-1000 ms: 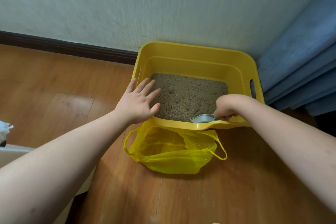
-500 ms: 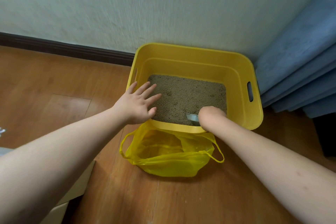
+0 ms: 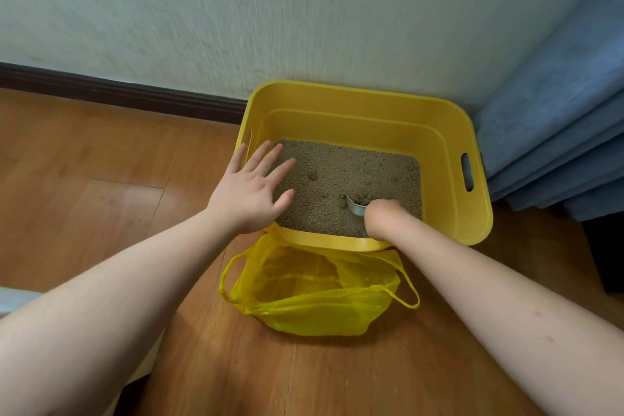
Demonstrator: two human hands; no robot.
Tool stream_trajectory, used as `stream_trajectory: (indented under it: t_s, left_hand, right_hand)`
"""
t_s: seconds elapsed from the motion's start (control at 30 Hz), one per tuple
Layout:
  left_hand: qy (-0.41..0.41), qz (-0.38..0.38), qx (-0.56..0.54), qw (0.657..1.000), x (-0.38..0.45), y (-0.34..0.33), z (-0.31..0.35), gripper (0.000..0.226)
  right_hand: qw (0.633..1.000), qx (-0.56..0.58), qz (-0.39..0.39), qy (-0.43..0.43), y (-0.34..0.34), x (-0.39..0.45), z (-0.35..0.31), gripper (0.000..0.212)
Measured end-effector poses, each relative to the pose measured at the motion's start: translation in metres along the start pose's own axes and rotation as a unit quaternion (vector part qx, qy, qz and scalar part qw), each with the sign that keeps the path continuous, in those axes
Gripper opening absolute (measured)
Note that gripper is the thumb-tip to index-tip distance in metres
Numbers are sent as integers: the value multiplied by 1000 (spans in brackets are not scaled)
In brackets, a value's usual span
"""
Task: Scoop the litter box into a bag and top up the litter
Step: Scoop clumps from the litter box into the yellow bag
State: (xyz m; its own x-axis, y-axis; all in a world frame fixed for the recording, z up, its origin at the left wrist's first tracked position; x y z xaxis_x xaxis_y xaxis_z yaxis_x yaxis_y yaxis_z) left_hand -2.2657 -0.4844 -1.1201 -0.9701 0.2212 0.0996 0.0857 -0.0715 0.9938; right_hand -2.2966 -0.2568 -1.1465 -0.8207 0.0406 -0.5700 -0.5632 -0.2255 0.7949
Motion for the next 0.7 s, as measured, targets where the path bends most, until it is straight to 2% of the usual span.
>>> stream_trajectory:
  t_s: [0.13,0.2,0.27,0.33,0.7]
  left_hand:
    - [36,15,6,999,-1,1,-3,67]
    - [42,12,4,999,-2,1,-4,67]
    - [36,5,6,999,-2,0,-4,67]
    - [30,0,10,999,-1,0,-4,66]
    - [31,-12,15,999,0,-1,-4,64]
  right_hand:
    - [996,71,-48,-12,6,16,-3,48]
    - [984,155,-68,-48,-2,29,1,46]
    - [945,305,-73,-92,-14,43,4,41]
    - [909,391,-59,-133,-19,55,6,41]
    - [806,565,-36,-172,-22,87,2,40]
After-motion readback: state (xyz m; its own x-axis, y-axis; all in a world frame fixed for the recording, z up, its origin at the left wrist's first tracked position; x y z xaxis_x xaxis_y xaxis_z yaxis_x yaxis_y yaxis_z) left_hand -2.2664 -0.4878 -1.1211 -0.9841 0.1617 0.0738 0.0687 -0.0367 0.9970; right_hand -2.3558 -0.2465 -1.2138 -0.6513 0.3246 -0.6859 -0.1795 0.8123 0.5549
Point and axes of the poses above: each hand's wrist, its own x-axis towards the middle knuckle, its own y-axis out of the back of the hand, z = x × y, the point moved 4 cm from there along x, towards the middle knuckle, and after that the axes turned 9 degrees about z, right-handed, at the moved point
